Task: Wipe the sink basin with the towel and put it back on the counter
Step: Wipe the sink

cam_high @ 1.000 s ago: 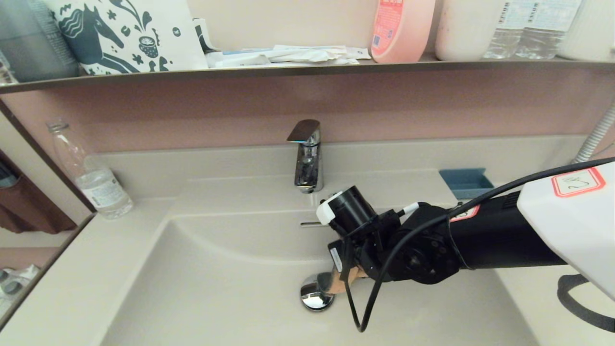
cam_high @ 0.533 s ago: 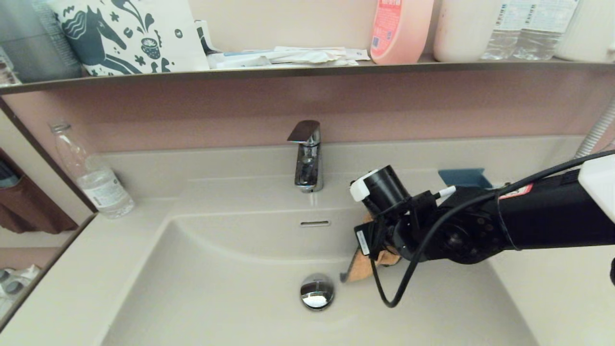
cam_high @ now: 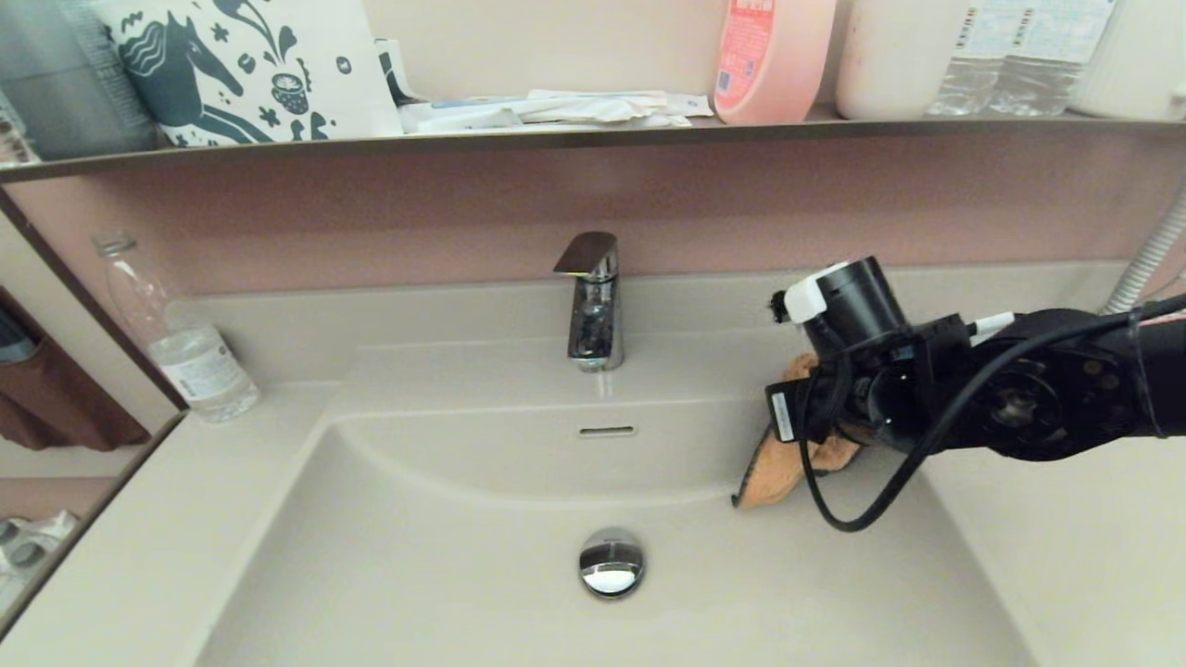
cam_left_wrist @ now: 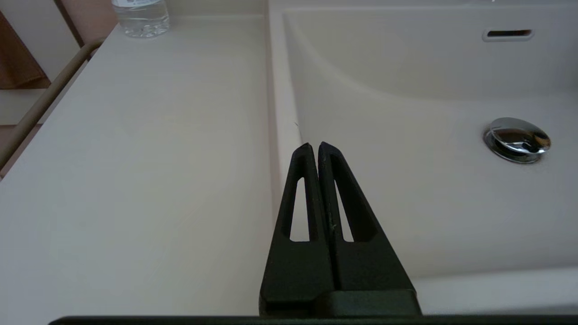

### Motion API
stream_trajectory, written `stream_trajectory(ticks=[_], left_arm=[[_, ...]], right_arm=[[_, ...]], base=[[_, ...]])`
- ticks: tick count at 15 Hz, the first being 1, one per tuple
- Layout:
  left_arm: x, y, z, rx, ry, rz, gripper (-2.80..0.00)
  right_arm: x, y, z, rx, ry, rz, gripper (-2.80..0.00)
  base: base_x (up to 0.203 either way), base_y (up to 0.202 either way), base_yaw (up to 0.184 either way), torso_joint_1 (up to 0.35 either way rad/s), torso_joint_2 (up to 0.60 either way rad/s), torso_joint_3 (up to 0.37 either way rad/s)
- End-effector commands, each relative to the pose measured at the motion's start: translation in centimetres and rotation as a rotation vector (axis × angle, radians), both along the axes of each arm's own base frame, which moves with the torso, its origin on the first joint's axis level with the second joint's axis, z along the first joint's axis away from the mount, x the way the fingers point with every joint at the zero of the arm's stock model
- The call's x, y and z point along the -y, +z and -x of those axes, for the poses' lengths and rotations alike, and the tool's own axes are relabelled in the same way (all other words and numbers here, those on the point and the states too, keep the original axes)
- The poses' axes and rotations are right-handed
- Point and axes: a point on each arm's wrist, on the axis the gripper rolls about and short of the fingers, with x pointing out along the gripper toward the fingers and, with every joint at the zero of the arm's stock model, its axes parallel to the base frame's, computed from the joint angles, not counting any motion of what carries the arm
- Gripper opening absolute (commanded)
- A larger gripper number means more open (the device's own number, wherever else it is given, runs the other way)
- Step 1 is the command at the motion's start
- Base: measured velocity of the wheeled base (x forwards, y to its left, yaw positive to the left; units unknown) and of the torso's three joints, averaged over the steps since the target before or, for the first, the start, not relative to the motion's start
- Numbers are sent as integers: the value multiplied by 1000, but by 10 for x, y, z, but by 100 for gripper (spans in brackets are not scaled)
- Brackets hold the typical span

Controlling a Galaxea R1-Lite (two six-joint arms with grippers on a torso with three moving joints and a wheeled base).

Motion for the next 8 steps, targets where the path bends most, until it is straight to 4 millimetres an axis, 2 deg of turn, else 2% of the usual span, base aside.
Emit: stream_trajectory(ticks=[1,5,6,8], left_arm=[[0,0,0,-2,0,1,-280],[0,0,0,-2,0,0,-280],[0,0,0,-2,0,1,-280],[0,0,0,-2,1,0,-280]], right_arm=[[8,24,20,22,22,-24,-280],[8,67,46,112,69,-88,-280],[3,74,50,133,89,-107,-280],[-12,74,58,134,140,-117,-280]], base=[[0,0,0,0,0,0],[0,0,0,0,0,0],[0,0,0,0,0,0],[0,0,0,0,0,0]])
